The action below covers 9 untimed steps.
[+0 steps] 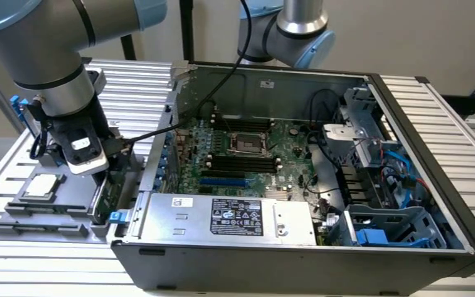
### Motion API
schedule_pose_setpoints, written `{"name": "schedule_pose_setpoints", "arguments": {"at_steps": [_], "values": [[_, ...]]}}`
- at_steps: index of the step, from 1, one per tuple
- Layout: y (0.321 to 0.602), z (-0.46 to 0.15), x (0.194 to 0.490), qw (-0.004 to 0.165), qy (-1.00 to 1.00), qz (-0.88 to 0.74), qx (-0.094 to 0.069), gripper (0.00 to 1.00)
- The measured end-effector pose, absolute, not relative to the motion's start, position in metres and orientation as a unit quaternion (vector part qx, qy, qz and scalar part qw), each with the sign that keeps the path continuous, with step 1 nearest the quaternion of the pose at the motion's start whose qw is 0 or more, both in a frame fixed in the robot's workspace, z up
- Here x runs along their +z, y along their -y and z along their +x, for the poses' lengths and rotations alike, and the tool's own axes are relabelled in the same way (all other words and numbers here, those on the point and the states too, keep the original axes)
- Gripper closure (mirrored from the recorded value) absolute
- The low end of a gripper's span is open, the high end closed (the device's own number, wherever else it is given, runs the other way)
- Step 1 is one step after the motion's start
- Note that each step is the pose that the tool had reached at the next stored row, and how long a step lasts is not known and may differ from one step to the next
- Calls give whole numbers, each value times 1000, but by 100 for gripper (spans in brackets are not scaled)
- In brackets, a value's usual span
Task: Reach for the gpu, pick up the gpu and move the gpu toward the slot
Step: 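Pick up the gpu and move the gpu toward the slot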
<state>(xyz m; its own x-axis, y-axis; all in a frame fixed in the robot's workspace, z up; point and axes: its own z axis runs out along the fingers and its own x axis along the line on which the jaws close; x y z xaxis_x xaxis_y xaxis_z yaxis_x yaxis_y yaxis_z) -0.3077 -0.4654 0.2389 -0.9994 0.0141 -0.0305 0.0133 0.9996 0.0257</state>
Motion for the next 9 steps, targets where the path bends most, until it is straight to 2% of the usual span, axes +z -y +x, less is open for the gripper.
{"name": "schedule_pose_setpoints", "arguments": {"at_steps": [9], "values": [[465,-308,239,15,-1000,7,13,73]]}}
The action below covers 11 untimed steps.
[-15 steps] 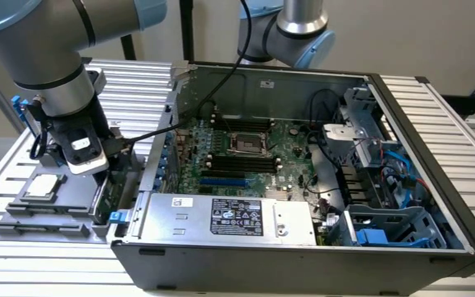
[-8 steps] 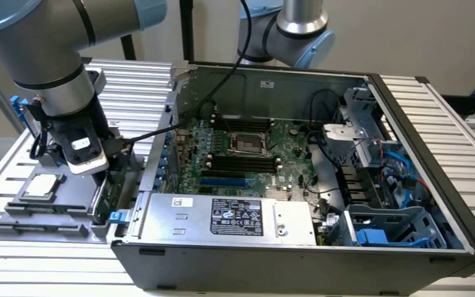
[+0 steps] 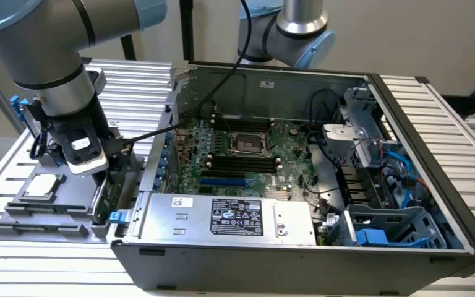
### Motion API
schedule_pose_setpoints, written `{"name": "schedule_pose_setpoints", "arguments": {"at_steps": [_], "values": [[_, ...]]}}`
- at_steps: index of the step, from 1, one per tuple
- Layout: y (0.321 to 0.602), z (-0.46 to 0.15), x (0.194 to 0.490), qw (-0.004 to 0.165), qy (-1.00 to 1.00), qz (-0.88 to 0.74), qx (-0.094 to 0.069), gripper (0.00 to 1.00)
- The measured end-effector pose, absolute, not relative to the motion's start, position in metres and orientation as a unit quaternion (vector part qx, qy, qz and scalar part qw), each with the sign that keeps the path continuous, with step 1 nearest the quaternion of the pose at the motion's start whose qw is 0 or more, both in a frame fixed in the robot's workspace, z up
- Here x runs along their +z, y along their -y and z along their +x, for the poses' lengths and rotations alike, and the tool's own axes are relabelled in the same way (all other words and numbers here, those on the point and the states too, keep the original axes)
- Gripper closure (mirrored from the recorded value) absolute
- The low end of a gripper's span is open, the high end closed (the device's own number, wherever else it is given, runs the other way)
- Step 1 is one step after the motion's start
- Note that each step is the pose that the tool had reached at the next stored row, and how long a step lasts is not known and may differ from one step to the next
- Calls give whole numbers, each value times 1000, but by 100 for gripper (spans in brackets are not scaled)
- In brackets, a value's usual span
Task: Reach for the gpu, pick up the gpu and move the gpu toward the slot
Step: 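Pick up the gpu and move the gpu toward the slot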
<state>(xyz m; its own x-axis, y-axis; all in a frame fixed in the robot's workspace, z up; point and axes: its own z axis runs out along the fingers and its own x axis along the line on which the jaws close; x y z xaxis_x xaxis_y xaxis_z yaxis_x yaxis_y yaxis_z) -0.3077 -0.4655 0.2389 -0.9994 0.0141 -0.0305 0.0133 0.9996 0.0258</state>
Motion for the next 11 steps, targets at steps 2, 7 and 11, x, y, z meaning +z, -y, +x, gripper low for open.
{"name": "schedule_pose_setpoints", "arguments": {"at_steps": [2,7,11], "values": [[465,-308,239,15,-1000,7,13,73],[465,-308,241,15,-1000,7,13,73],[465,-308,247,15,-1000,7,13,73]]}}
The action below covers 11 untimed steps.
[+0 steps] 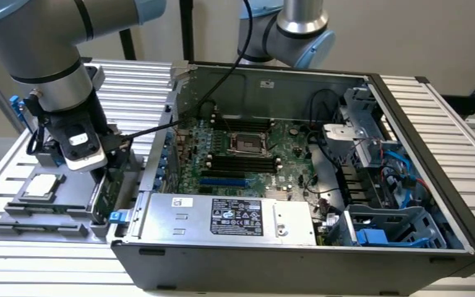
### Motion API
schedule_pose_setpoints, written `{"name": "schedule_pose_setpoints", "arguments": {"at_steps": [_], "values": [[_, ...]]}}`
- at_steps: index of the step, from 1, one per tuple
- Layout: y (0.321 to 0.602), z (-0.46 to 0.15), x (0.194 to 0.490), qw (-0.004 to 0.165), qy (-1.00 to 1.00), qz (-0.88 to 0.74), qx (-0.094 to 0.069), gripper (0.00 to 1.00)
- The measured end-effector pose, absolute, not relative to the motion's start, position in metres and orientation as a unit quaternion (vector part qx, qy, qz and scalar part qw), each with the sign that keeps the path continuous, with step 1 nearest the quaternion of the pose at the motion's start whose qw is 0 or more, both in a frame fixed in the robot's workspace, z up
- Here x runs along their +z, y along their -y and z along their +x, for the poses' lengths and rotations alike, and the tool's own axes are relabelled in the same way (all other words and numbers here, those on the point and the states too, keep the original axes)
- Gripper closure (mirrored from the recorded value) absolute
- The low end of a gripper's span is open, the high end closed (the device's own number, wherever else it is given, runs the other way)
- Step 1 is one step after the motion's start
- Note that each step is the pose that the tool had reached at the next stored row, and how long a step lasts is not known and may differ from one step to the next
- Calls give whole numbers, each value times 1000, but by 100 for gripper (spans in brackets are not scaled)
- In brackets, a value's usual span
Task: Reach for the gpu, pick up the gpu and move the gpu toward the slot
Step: 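Pick up the gpu and move the gpu toward the slot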
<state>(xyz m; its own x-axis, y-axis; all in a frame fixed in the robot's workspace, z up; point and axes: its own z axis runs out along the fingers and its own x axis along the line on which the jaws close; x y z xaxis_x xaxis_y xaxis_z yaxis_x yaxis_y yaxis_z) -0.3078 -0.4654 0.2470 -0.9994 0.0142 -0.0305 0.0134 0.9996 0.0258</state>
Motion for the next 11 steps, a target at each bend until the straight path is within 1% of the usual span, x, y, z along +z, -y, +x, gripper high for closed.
{"name": "schedule_pose_setpoints", "arguments": {"at_steps": [3,11], "values": [[465,-308,256,15,-1000,7,13,73],[465,-307,293,15,-1000,7,13,73]]}}
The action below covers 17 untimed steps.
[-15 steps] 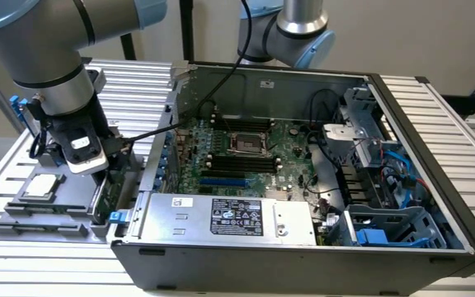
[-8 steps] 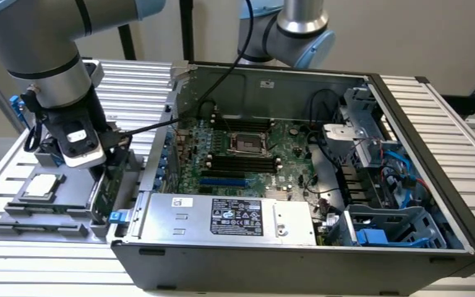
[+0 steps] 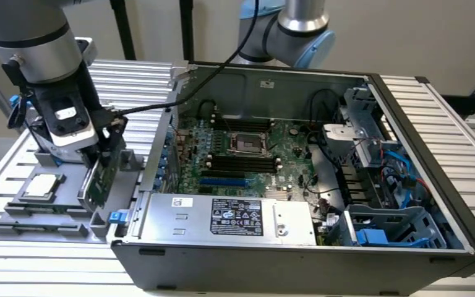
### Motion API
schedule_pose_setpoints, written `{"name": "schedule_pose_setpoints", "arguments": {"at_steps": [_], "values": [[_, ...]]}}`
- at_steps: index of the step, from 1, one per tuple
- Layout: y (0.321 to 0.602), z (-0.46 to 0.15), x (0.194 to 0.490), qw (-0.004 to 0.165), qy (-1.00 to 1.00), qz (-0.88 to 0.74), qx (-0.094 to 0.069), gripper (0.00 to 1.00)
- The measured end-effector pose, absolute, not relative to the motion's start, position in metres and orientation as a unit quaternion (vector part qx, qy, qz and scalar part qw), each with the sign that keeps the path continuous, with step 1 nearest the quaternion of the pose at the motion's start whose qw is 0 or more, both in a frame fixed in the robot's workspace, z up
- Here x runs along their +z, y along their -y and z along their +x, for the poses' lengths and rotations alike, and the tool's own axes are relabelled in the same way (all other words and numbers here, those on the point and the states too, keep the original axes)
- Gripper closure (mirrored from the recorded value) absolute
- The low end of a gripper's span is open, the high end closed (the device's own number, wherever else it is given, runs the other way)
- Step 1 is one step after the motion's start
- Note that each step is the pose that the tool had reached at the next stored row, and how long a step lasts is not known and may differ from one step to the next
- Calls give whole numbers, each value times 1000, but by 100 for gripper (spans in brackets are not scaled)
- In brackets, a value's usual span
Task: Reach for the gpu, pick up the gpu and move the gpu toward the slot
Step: 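Pick up the gpu and move the gpu toward the slot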
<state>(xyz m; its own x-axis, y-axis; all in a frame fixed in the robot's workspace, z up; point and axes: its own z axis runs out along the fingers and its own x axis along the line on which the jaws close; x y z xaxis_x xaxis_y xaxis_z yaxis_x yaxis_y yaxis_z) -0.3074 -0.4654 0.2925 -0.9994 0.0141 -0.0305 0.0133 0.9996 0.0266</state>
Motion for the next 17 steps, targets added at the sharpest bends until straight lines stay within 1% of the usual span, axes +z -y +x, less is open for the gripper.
{"name": "schedule_pose_setpoints", "arguments": {"at_steps": [13,17], "values": [[465,-303,352,15,-1000,7,14,73],[465,-303,359,15,-1000,7,14,73]]}}
